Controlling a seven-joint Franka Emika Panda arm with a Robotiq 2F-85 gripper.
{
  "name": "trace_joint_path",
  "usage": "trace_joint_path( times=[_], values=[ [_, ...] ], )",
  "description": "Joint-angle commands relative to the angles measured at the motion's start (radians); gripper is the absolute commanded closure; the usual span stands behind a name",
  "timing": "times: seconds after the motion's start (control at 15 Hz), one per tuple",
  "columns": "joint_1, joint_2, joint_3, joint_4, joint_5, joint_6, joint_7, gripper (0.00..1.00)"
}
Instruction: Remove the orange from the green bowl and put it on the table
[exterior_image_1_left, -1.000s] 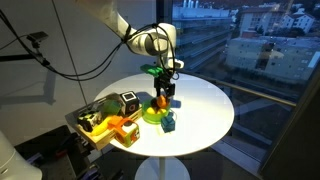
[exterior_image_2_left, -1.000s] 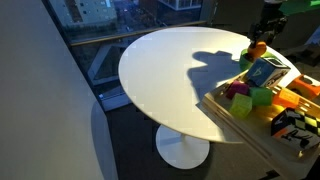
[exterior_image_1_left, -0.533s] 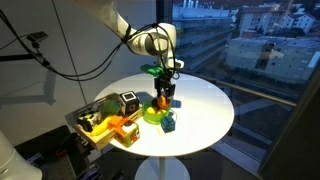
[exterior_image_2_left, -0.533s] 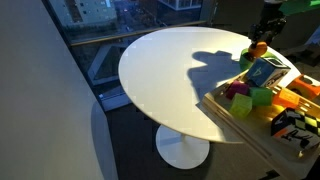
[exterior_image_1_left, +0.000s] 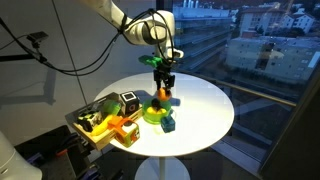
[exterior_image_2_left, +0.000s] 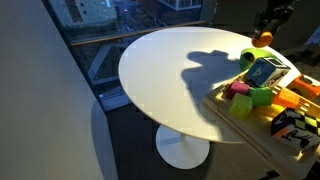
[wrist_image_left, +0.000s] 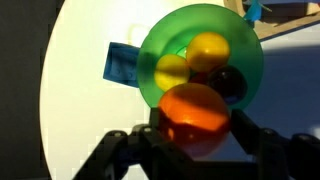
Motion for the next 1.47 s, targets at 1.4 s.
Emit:
trace_joint_path(
  times=[1.4],
  values=[
    [-0.094,-0.176,-0.026,-0.228,0.005,0.081,-0.144,0.28]
  ],
)
